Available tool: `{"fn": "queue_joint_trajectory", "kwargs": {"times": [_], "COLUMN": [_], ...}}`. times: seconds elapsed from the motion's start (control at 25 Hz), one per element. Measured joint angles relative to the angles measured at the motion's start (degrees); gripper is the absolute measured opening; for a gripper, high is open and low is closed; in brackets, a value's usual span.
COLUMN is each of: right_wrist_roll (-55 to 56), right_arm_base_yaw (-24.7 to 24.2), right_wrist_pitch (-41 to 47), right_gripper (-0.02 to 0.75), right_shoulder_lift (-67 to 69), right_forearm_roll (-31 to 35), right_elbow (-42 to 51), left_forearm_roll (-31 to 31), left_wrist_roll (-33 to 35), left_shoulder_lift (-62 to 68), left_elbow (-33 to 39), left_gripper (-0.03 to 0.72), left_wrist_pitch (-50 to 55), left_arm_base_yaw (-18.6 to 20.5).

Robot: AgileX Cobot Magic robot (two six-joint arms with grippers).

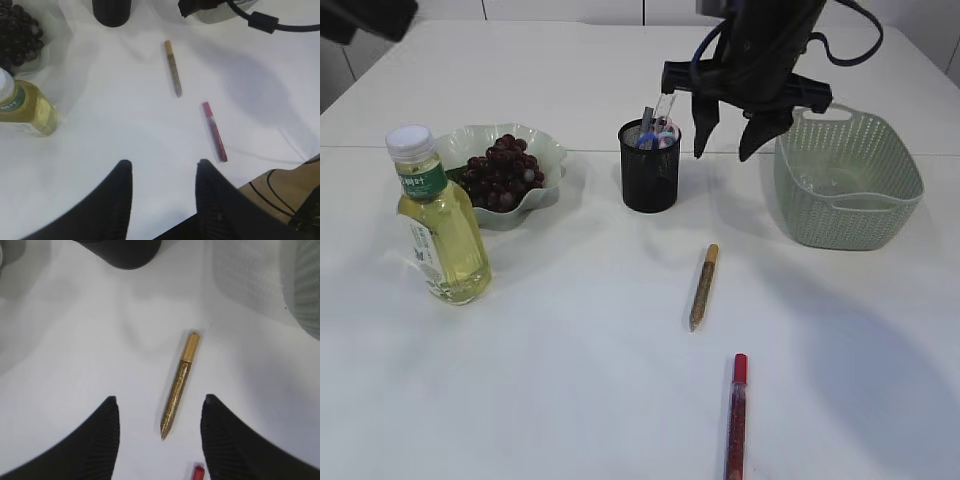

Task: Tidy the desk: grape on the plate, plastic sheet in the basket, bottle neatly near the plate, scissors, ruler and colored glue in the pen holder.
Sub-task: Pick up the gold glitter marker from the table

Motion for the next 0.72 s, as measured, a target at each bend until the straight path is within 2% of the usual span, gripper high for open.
{"fn": "queue_joint_trajectory", "kwargs": {"times": [0.28,0.72], "right_wrist_roll": [8.19,13.86], "right_arm_base_yaw": [0.08,2.27], "right_wrist_pitch": [0.04,-0.16], "right_gripper": [0.418,0.407], "right_shoulder_lift": [0.22,9.92], "right_forearm_roll": [-1.01,-0.44], "right_elbow": [3.93,4.11], "left_forearm_roll": [2.19,8.07], "left_wrist_roll": [-0.40,0.06], "left_shoulder_lift": [-2.71,-2.85], "left_elbow": [5.45,5.66], "left_gripper": [0.309,0.309], "left_wrist_pitch": [0.22,0.30], "left_arm_base_yaw": [0.00,0.00]}}
